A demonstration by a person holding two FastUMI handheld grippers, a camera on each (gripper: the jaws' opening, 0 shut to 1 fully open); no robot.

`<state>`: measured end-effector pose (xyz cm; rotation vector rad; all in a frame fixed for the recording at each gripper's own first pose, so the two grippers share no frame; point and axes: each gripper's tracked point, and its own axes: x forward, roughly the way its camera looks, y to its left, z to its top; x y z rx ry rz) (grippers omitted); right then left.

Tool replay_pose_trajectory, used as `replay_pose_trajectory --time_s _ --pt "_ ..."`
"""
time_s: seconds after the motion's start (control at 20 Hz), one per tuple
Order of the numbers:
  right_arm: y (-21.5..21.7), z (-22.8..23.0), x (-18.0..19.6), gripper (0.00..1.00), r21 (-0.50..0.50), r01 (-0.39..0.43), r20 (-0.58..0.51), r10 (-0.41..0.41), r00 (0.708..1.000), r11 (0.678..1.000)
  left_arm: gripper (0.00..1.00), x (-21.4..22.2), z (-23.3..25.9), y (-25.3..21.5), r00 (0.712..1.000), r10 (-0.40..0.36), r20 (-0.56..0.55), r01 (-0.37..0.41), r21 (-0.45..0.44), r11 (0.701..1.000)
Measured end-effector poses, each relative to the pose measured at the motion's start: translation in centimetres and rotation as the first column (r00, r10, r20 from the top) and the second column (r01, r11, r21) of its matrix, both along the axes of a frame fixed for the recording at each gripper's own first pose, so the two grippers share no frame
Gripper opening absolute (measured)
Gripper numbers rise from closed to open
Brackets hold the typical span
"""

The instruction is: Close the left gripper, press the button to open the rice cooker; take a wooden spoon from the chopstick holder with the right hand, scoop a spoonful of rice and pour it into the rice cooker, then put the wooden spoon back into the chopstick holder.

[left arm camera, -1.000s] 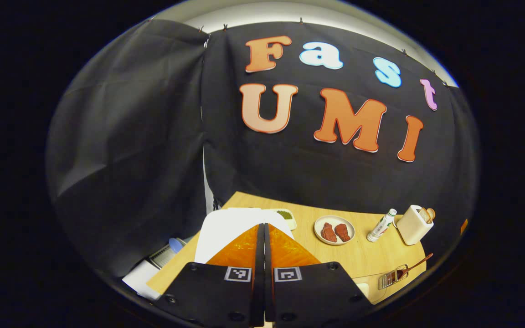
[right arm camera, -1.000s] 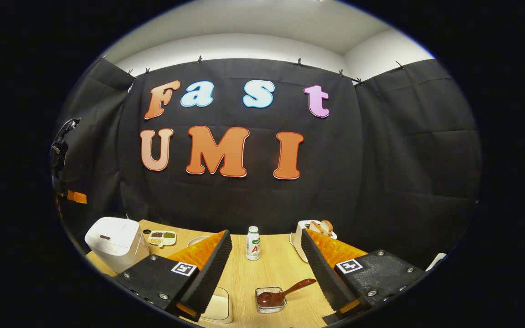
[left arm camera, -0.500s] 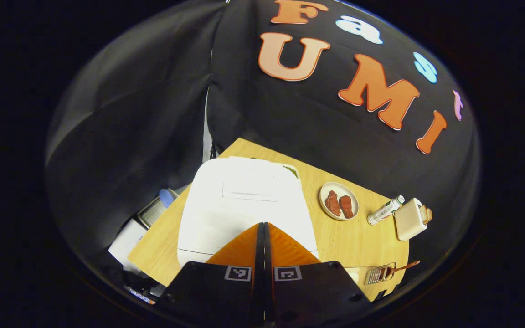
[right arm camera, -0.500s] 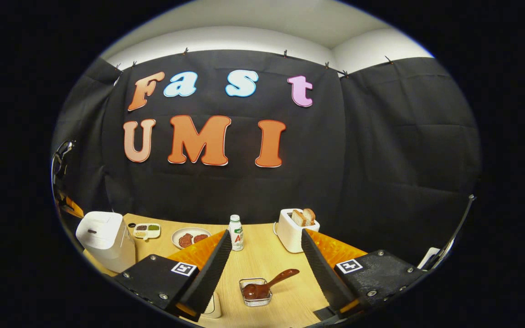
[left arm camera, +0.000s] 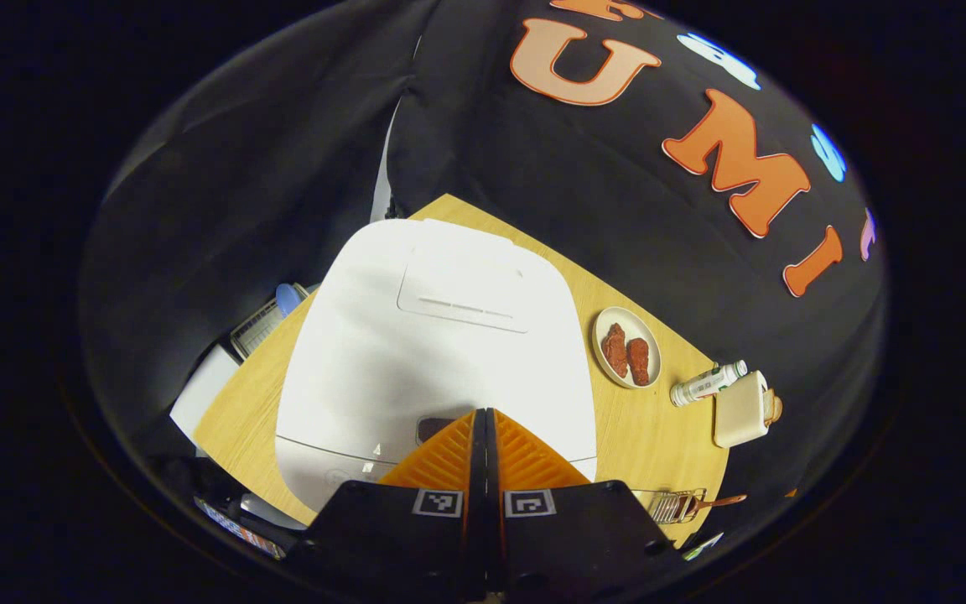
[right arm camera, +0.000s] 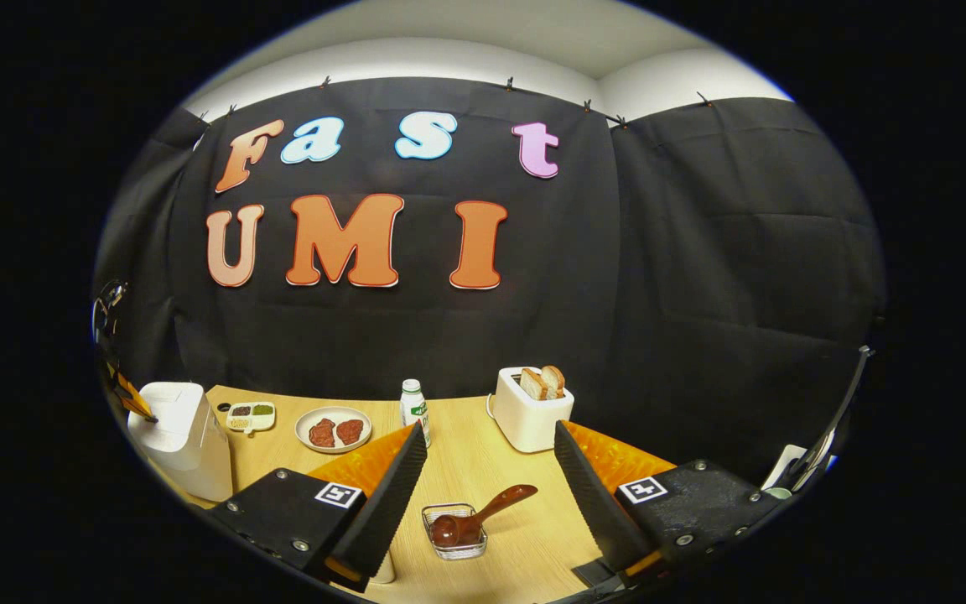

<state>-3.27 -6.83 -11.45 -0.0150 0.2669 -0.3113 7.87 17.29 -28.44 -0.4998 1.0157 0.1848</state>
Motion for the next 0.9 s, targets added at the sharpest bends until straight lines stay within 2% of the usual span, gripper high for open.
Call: replay_pose_trajectory --time_s 0.25,0.4,0.55,0.7,0.9 --pt "0.3 -1.1 0.3 0.96 0.006 0.001 -0.022 0.0 1.0 1.0 0.05 0.4 -0.6 0.0 1.0 0.012 -0.013 -0.012 -0.002 1.0" --pt "0.3 -1.3 0.3 0.96 0.007 0.002 -0.028 -0.002 1.0 1.0 0.05 0.5 0.1 -0.1 1.0 0.013 0.011 -0.013 0.051 0.999" --pt "-0.2 -1.6 0.2 0.96 -0.004 0.008 -0.039 -0.008 0.999 1.0 0.05 2.0 3.7 0.4 0.991 -0.025 0.128 0.008 0.135 0.991" --pt "0.1 -2.1 0.3 0.96 0.019 -0.002 -0.053 0.003 0.999 1.0 0.05 3.7 7.6 1.9 0.963 -0.021 0.27 -0.041 0.221 0.974" --pt "0.5 -2.9 0.4 0.96 0.035 -0.039 -0.084 0.041 0.996 0.999 0.05 4.6 12.3 3.6 0.921 -0.032 0.388 -0.1 0.315 0.944"
